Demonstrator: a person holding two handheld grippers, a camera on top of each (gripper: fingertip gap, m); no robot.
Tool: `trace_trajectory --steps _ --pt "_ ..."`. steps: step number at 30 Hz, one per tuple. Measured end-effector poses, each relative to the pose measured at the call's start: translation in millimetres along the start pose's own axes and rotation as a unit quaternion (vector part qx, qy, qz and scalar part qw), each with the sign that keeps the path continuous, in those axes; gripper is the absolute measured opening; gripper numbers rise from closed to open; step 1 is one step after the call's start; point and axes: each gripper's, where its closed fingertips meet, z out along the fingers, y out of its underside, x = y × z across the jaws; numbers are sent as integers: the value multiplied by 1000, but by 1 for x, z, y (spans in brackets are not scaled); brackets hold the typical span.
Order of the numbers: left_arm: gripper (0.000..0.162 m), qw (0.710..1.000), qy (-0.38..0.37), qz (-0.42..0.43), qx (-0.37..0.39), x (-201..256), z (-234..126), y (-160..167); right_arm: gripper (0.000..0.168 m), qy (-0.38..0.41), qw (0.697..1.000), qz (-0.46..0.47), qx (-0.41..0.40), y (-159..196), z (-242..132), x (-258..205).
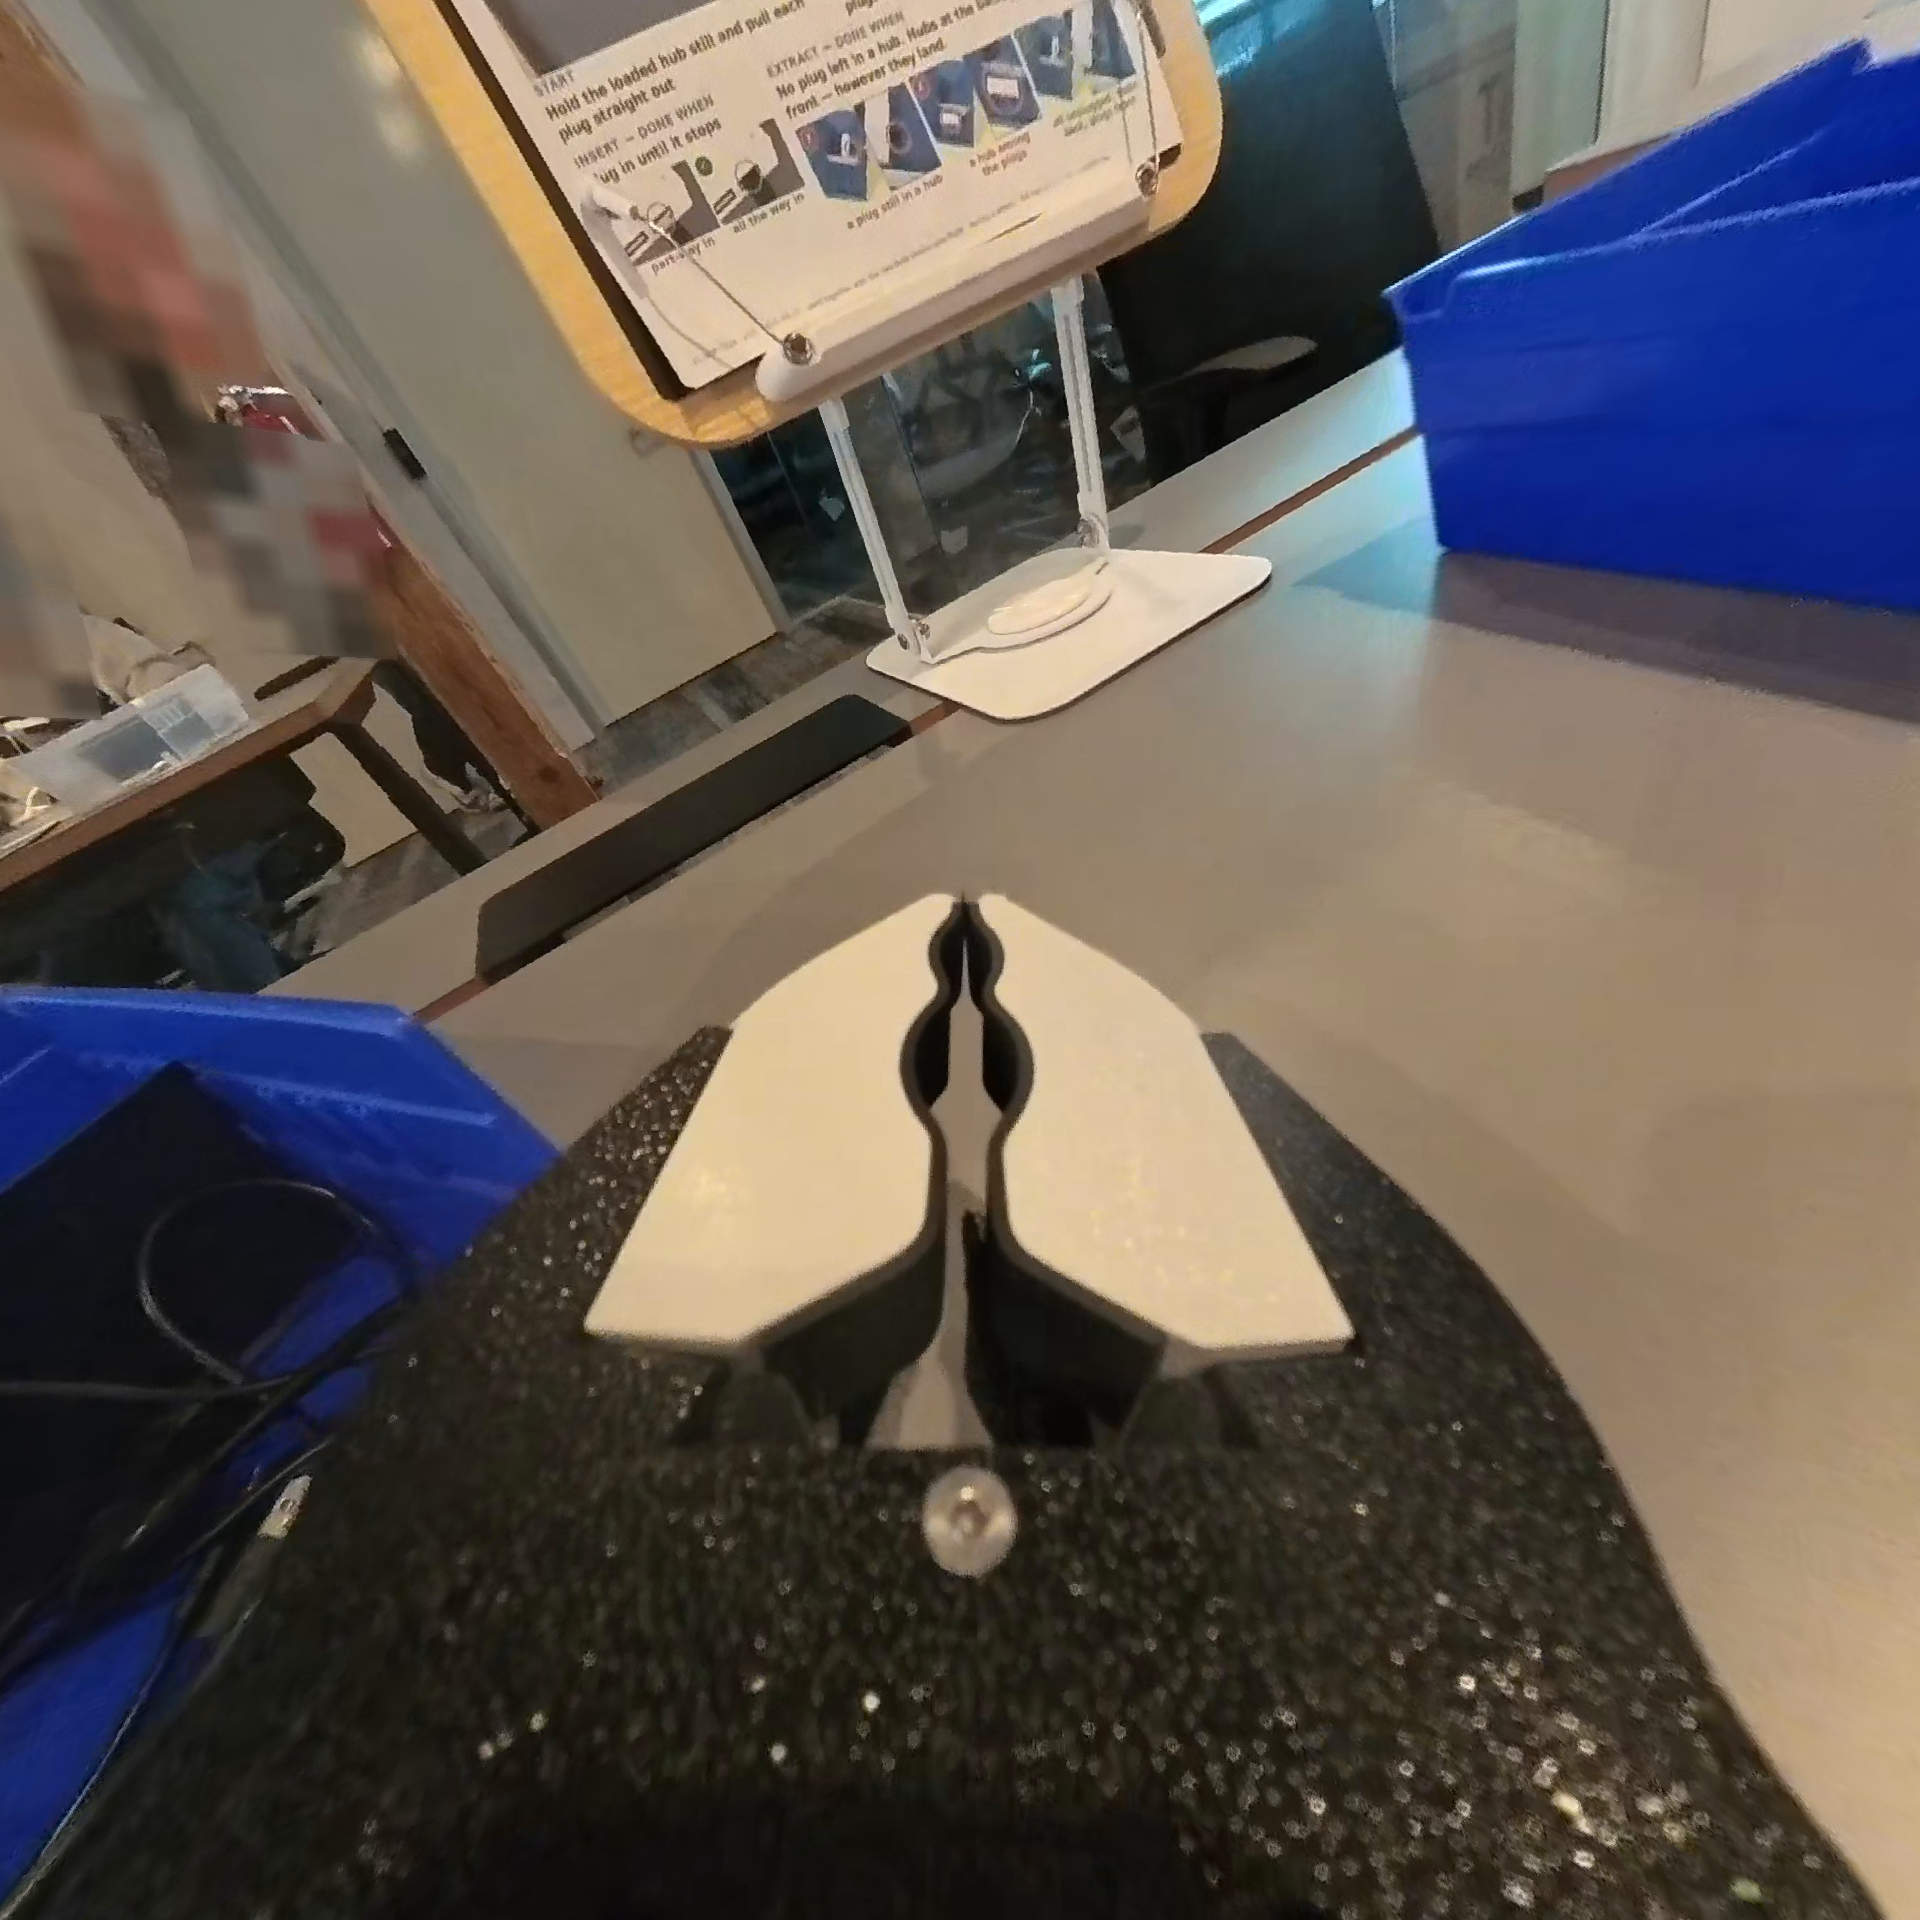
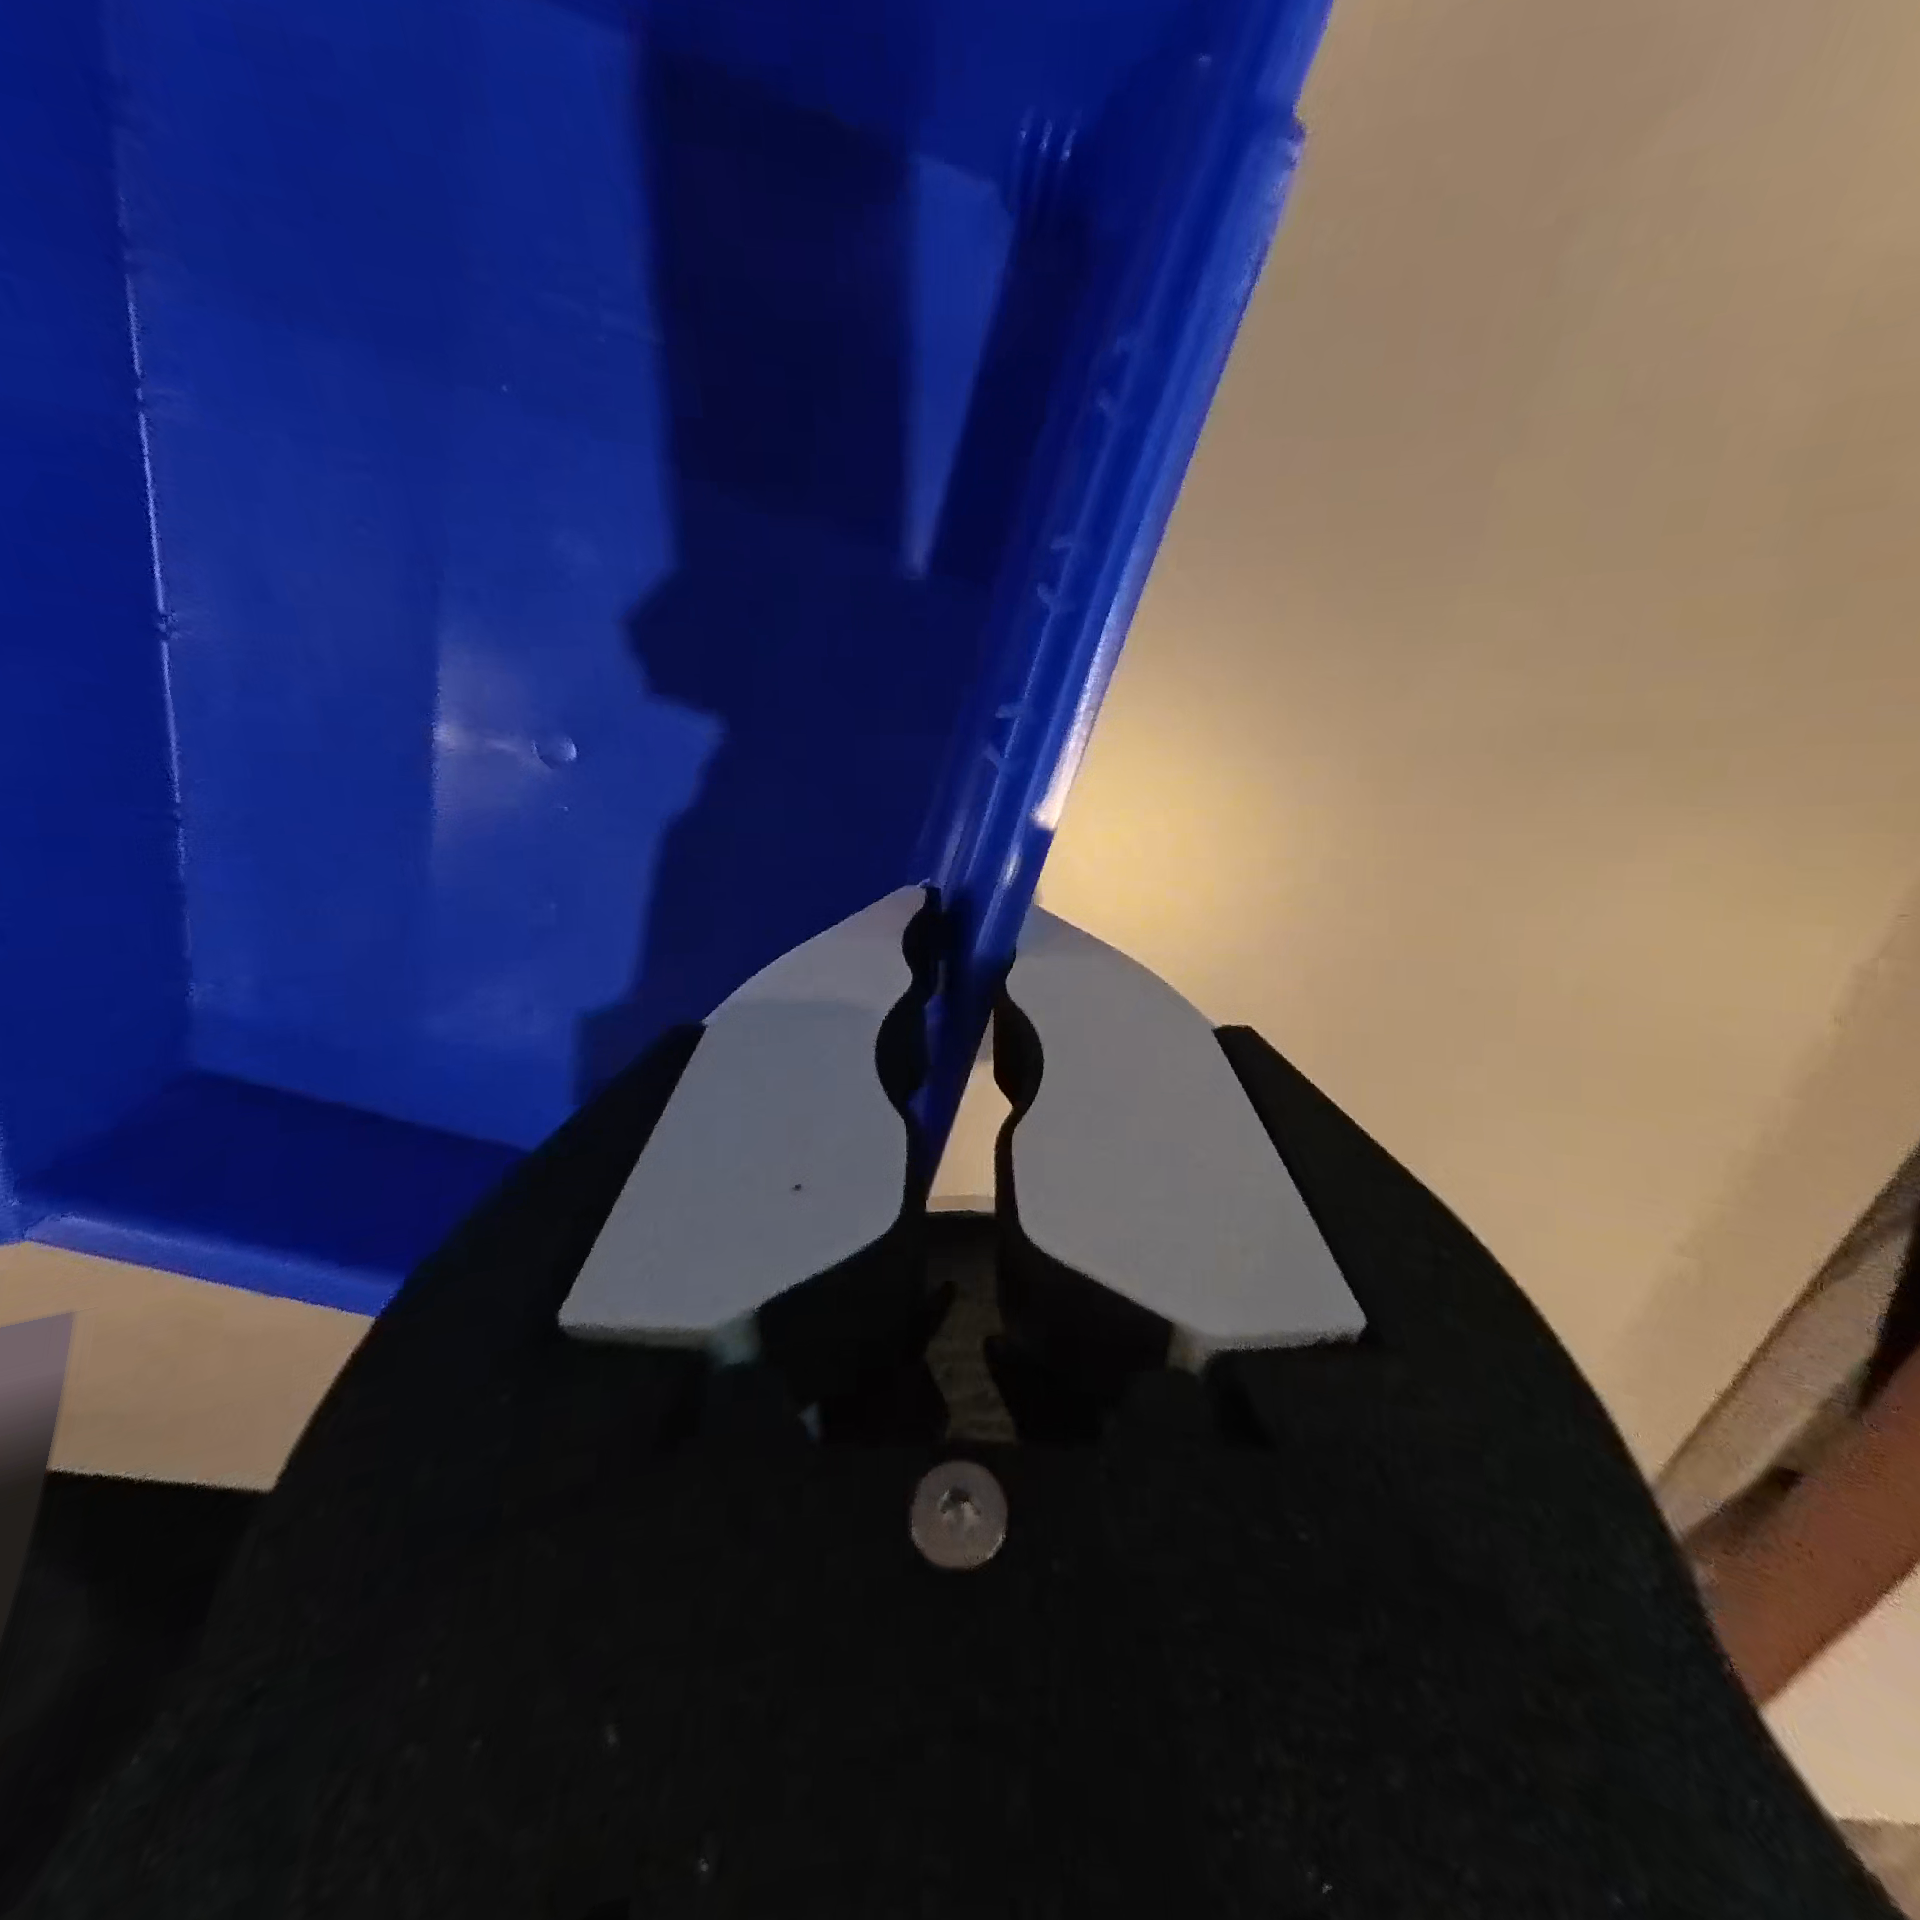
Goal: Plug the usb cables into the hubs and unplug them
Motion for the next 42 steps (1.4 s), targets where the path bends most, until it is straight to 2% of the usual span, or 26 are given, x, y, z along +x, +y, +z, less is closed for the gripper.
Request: trace_trajectory --steps 6,10,13,15,16,19,22,26,28,29,32,35,36,38,42 --pt "0 1000 -2 -11 -1 -4 1 2 7 47 999 6 -5 -10 -11 67" --pt "0 1000 -3 8 12 -3 3 -1 10 59 998 10 -4 -10 -10 88" --pt "0 1000 -4 19 10 -1 4 0 28 141 984 -12 106 -31 -32 106" --pt "0 1000 -2 9 16 0 3 -3 43 198 961 -21 194 -43 -62 109" --pt "0 1000 -3 -3 18 0 3 -4 56 211 949 -26 235 -47 -78 103" --pt "0 999 7 -48 17 -1 3 -5 72 158 920 -52 355 -53 -122 36" --pt "0 996 24 -81 9 1 2 -5 77 45 885 -100 453 -41 -148 -77" --pt "0 996 35 -83 4 5 -1 -6 77 -160 822 -171 520 -11 -139 -236" --pt "0 996 39 -80 0 7 -3 -6 89 -206 810 -182 518 -6 -110 -280" --pt "0 996 42 -83 -3 9 -3 -6 100 -211 810 -174 518 -11 -91 -290" --pt "5 993 55 -104 -11 12 -2 -4 110 -211 777 -168 569 -27 -51 -307" --pt "9 991 64 -116 -22 13 -1 1 109 -161 748 -172 621 -31 -32 -306" --pt "11 991 65 -118 -29 13 0 3 108 -162 745 -177 623 -30 -35 -308" --pt "12 989 68 -121 -46 12 1 8 95 -159 728 -211 633 -24 -39 -313" --pt "13 984 50 -152 -82 -5 -2 20 88 -175 717 -189 647 -18 -41 -313"
